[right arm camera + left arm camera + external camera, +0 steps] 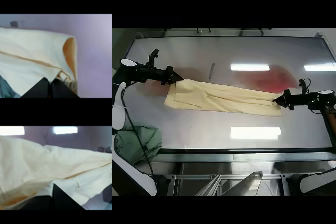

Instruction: Fold the shirts.

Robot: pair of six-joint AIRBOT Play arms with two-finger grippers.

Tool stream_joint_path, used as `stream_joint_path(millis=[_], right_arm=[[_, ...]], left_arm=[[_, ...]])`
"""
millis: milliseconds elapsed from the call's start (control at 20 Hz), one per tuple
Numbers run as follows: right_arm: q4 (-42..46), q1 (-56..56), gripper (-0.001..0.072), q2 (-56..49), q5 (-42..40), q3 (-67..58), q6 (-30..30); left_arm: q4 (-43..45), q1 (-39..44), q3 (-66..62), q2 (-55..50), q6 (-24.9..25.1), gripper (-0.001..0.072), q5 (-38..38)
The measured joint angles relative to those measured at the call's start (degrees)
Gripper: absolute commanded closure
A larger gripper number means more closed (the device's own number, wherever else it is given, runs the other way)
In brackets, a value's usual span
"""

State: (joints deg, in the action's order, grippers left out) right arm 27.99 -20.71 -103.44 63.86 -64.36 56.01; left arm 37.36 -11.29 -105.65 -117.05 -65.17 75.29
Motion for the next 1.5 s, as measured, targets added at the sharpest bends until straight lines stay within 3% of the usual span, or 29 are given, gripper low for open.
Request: stream_joint_path(millis=[250, 300, 400, 450, 600, 650, 700, 750, 850, 950, 1000, 1050, 1100, 1300, 1350, 1400, 1450, 1500], right_arm=[[-0.26, 0.04, 0.0692, -0.98, -0.09, -0.37, -1.22], [-0.26, 0.04, 0.069, -1.07, -0.07, -0.37, -1.25], [-0.28, 0.04, 0.0462, -1.18, 0.39, -0.42, -1.44], [-0.5, -0.02, 0.0462, -1.16, 1.07, -0.46, -1.66], [1.6, -1.57, 0.0456, -1.2, 4.79, -1.81, -1.64], [2.25, -2.62, 0.038, -1.2, 6.36, -2.8, -1.64], [2.29, -3.82, 0.0186, -1.14, 7.96, -4.04, -1.62], [2.12, -4.92, 0.0102, -1.01, 9.31, -5.18, -1.62], [2.16, -6.93, 0.0096, -0.96, 10.84, -7.02, -1.64], [3.17, -8.13, 0.0097, -0.96, 11.43, -8.07, -1.7], [4.48, -8.26, 0.0097, -1.14, 11.85, -8.35, -1.81], [5.86, -8.15, 0.0097, -1.44, 12.0, -8.57, -1.66], [7.67, -7.74, 0.0097, -1.92, 12.07, -8.72, -1.01], [9.66, -3.45, 0.0105, -4.17, 13.79, -9.11, 1.66], [9.6, -1.99, 0.0212, -4.55, 13.73, -9.16, 2.1], [9.42, -0.42, 0.0621, -4.9, 13.38, -9.16, 2.43], [9.4, 1.05, 0.0692, -5.31, 12.48, -9.05, 2.58], [8.98, 2.14, 0.0692, -5.53, 12.37, -9.03, 3.13]], left_arm=[[0.02, 1.57, -10.38, -6.73, -0.33, 0.0684, -1.09], [-0.13, 1.95, -11.17, -7.28, -0.33, 0.0639, -2.01], [-0.11, 2.56, -11.28, -7.85, -0.31, 0.0029, -3.54], [-0.09, 2.78, -11.02, -8.02, -0.33, -0.0001, -3.78], [-0.07, 2.64, -11.72, -8.24, -0.37, 0.0, -1.81], [-0.04, 2.14, -12.46, -8.04, -0.37, 0.0, -0.66], [0.09, 1.38, -13.05, -7.45, -0.39, 0.0, 0.26], [0.09, 0.44, -13.16, -6.36, -0.39, 0.0, 1.49], [0.0, -1.66, -11.91, -3.32, -0.42, 0.0001, 2.4], [0.07, -4.15, -9.99, 0.24, -0.44, 0.0046, 3.48], [0.04, -5.33, -9.16, 2.01, -0.44, 0.0187, 3.85], [0.04, -6.25, -8.37, 3.56, -0.44, 0.0402, 4.7], [0.04, -6.91, -7.54, 5.09, -0.46, 0.071, 6.27], [0.0, -6.69, -3.98, 9.62, -0.46, 0.0704, 11.47], [-0.02, -5.81, -2.71, 10.67, -0.46, 0.0704, 12.44], [-0.07, -4.81, -1.42, 11.58, -0.46, 0.0704, 12.98], [-0.07, -3.43, 0.07, 12.5, -0.44, 0.0704, 13.27], [-0.07, -1.88, 1.57, 13.25, -0.44, 0.0704, 13.29]])
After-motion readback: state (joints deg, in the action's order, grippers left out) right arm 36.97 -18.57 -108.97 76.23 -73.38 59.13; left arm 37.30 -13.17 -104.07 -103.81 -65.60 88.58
